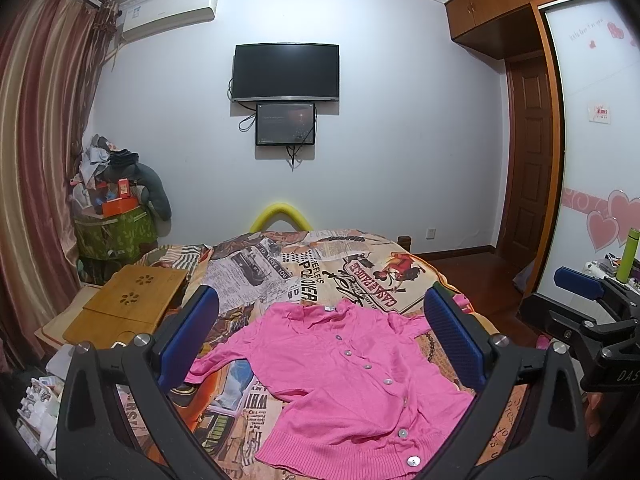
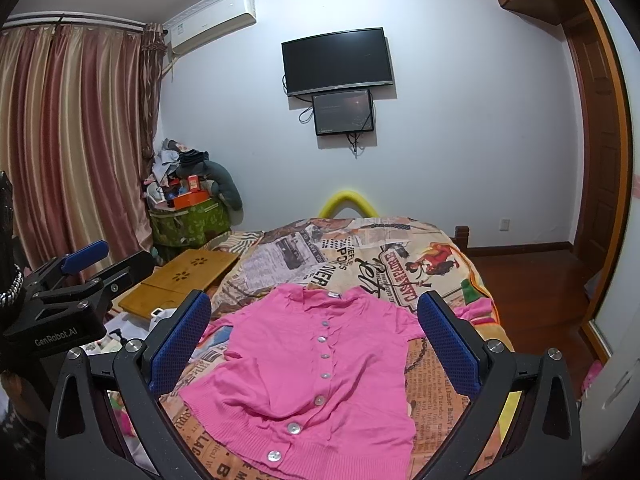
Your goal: Fold small clothes
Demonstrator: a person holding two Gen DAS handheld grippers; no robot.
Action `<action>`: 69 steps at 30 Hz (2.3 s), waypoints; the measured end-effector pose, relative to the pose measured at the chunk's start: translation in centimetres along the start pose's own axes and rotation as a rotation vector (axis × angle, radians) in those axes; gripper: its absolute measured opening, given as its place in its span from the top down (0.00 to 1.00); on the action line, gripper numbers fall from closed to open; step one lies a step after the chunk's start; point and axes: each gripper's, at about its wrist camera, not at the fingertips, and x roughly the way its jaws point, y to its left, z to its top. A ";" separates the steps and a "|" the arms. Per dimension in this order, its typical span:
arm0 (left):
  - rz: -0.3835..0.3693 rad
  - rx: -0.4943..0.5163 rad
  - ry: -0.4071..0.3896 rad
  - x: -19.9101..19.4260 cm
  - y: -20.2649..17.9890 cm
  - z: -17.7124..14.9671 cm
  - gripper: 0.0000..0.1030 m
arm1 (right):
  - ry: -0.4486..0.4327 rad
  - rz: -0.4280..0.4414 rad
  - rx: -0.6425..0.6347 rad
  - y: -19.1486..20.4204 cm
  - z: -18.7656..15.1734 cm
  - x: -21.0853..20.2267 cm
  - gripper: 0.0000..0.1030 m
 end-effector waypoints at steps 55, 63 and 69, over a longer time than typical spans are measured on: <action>-0.004 -0.012 0.005 0.8 0.9 0.0 0.00 | 0.007 -0.003 0.000 0.1 0.2 0.2 0.00; 0.003 -0.031 0.049 3.7 2.5 0.1 0.00 | 0.033 -0.017 0.000 -0.9 0.1 2.7 0.00; 0.052 -0.051 0.133 8.8 5.5 -0.7 0.00 | 0.087 -0.100 -0.022 -2.8 -0.5 6.9 0.00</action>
